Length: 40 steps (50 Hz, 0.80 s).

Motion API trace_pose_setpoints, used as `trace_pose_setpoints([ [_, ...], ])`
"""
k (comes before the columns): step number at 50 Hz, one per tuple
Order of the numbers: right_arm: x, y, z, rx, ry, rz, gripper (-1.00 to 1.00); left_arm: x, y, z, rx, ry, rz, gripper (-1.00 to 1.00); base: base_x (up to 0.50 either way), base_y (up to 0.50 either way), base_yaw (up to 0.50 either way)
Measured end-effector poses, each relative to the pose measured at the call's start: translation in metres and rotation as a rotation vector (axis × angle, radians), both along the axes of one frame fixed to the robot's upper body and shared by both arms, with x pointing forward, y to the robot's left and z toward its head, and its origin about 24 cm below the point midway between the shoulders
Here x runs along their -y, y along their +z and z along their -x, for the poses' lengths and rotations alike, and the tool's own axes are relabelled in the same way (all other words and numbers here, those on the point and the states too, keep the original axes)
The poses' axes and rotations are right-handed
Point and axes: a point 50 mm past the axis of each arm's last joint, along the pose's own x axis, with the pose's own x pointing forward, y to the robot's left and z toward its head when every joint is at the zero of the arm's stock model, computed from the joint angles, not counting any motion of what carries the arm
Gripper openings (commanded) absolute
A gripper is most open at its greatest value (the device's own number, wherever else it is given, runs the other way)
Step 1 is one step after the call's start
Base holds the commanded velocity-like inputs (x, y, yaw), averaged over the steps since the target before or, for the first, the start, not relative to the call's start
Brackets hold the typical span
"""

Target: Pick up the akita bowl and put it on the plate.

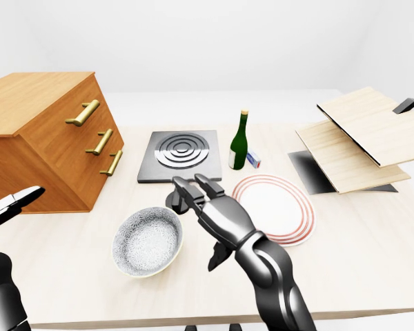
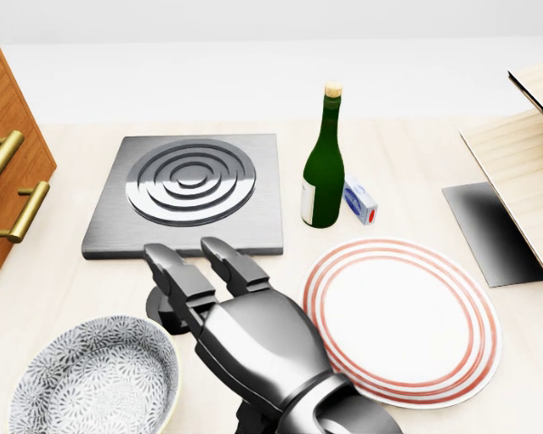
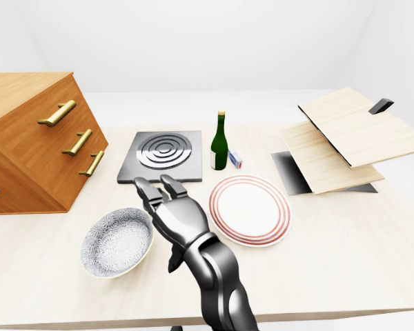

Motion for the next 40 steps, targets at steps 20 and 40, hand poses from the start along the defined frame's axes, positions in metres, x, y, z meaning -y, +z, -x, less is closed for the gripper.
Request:
trace_pose_setpoints([
  [20, -0.017, -0.008, 0.004, -0.029, 0.035, 0.09, 0.96, 0.0, -0.001, -0.001, -0.005, -0.001, 0.004, 1.0, 0.0, 0.0, 0.0],
  [40, -0.032, -0.011, 0.007, -0.049, 0.071, 0.166, 0.96, 0.0, 0.0, -0.001, 0.001, -0.001, 0.005, 1.0, 0.0, 0.0, 0.0],
])
